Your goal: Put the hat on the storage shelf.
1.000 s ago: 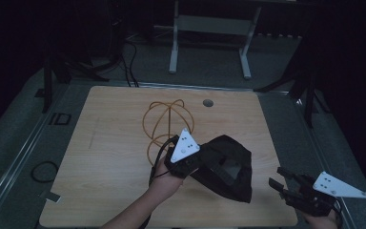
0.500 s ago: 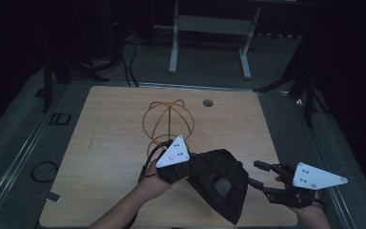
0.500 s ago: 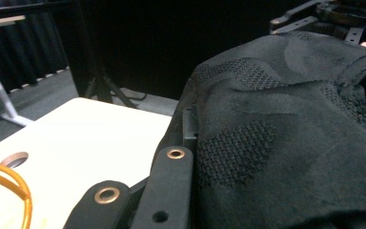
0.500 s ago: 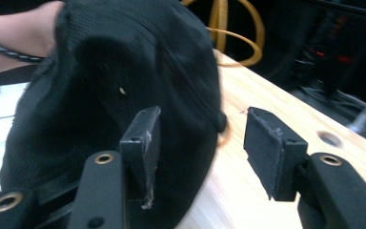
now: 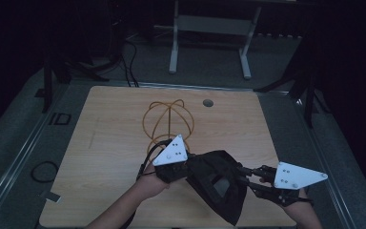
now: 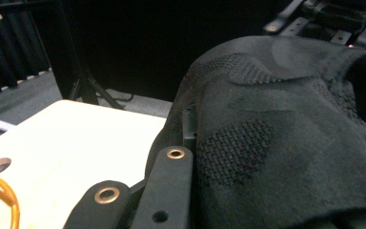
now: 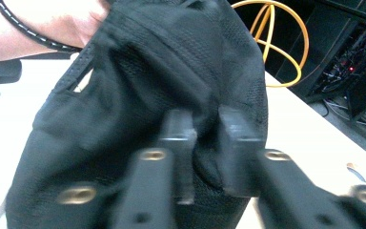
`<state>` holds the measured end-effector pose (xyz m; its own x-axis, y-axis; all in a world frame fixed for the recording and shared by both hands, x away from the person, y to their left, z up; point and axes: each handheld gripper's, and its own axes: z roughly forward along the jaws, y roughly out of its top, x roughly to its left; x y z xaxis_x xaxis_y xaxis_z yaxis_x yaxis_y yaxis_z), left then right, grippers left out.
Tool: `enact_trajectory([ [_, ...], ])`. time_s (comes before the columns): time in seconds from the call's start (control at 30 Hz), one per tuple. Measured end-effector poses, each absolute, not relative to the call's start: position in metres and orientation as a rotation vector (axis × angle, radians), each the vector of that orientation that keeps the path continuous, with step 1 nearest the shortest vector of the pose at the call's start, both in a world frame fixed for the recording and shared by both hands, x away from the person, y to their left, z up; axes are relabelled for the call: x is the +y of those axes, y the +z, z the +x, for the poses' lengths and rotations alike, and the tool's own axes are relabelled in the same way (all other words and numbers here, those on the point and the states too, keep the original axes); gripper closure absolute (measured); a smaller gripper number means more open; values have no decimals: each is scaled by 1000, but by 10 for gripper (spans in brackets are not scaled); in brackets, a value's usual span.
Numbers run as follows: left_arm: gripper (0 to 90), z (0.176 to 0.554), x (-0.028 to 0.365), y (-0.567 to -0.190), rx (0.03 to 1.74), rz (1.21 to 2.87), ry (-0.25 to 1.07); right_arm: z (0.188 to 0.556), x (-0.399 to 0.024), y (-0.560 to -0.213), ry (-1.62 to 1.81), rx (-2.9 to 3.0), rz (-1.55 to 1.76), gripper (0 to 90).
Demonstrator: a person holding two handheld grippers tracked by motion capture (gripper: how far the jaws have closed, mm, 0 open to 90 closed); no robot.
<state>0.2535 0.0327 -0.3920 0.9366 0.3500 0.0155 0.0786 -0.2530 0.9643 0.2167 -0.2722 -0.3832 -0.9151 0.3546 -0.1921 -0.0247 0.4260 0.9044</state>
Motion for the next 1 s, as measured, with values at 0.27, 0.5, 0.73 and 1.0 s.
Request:
enact_trajectory([
  [0.27,888,259,36,-394,336,1820,242,215,-273,-381,1496,2270,311,893],
  [0.5,864,261,38,-398,363,1827,224,215,-278,-376,1582,2241,346,894],
  [0.73,745,263,45,-398,428,1808,259,215,-282,-374,1613,2220,347,893],
  [1.0,663,261,59,-403,481,1828,305,215,-297,-366,1624,2160,407,894],
])
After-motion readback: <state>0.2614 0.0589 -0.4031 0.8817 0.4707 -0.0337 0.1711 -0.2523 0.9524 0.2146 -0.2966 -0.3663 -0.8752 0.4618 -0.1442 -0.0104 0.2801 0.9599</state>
